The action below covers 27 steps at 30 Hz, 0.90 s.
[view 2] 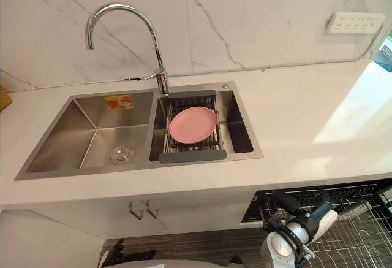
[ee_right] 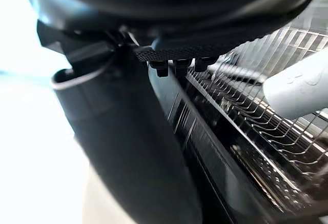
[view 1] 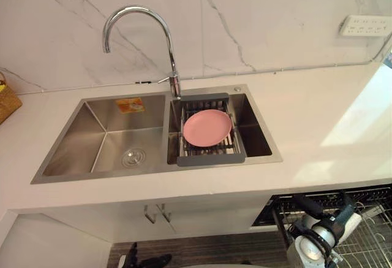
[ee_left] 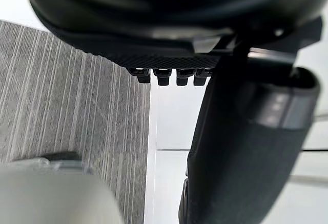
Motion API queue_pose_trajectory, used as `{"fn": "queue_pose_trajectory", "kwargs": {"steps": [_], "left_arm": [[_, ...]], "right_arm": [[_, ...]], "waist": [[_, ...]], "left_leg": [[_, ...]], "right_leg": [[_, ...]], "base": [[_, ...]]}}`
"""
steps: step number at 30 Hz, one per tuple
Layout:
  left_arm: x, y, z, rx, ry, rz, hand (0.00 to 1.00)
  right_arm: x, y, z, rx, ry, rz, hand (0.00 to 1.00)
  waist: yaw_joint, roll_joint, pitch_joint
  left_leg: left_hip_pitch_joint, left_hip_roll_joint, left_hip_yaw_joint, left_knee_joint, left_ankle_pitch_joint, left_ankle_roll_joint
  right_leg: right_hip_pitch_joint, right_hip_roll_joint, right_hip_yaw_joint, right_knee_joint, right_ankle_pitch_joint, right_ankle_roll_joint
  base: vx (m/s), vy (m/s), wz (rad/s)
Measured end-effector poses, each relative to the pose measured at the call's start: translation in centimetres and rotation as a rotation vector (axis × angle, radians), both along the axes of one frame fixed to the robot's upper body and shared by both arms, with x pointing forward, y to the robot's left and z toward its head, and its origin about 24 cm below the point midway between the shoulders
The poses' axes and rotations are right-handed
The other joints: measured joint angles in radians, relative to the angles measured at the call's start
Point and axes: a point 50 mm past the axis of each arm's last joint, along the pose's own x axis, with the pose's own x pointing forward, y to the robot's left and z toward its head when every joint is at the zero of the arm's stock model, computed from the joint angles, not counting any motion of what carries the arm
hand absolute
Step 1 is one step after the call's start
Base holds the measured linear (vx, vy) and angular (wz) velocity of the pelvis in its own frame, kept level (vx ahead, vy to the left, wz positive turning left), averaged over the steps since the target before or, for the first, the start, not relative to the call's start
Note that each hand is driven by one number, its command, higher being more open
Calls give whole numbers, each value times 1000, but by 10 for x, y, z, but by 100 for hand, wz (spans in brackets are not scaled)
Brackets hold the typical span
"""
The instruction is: Walk over to the sink, pick up the cup, carry it to the dishwasher, place the cup inside the dishwasher, then close the dishwasher door
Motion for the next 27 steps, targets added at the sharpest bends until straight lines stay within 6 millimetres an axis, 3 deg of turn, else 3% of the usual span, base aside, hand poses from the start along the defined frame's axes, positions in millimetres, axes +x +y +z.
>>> {"fn": "queue_pose_trajectory", "kwargs": {"steps": [2,4,5,6,9,11,14,19,27], "left_arm": [[0,-2,-1,-4,8,-11,100],[0,-4,-1,-8,20,-23,100],[0,-4,-1,-9,23,-23,100],[0,-3,-1,-8,25,-25,100],[3,-2,-1,-6,28,-31,100],[5,-2,-1,-5,24,-32,100],[6,-2,-1,-4,19,-33,100],[7,5,1,7,10,-17,100],[6,19,4,39,-8,22,100]], "right_arm": [[-5,-15,14,-25,-99,-190,100],[-3,-30,55,-168,-284,-330,100],[-3,-37,88,-336,-391,-366,100],[-2,-38,120,-516,-480,-350,100],[8,-26,183,-872,-666,-252,100],[16,-19,198,-958,-727,-184,100],[32,-9,203,-983,-766,73,100],[66,12,187,-919,-702,579,100],[89,31,166,-792,-635,978,100]], "waist": [[-5,7,4],[-12,14,7],[-13,14,8],[-13,13,9],[-13,9,12],[-9,6,13],[-5,2,16],[1,-23,32],[16,-70,60]], "left_leg": [[0,-1,0,-2,0,0],[1,-1,2,-5,0,0],[1,1,2,-6,0,0],[1,3,2,-7,1,-2],[0,5,-1,-11,5,-5],[0,4,-4,-14,7,-5],[0,3,-13,-25,15,-5],[2,3,-25,-30,22,-5],[0,2,-47,-33,24,-5]], "right_leg": [[-1,0,1,0,0,0],[-3,0,3,0,0,0],[-3,1,3,0,0,0],[-3,0,3,0,0,-1],[-3,0,1,0,0,-2],[-3,0,-2,0,0,-3],[-3,0,-12,0,0,-4],[1,3,-23,0,0,-4],[9,0,-47,0,-1,-3]], "base": [[-39,-16,-2],[-37,-15,-3],[-42,-20,-2],[-39,-21,-1],[-44,-26,2],[-43,-24,5],[-36,-27,9],[-20,-24,8],[-34,-18,8]]}}
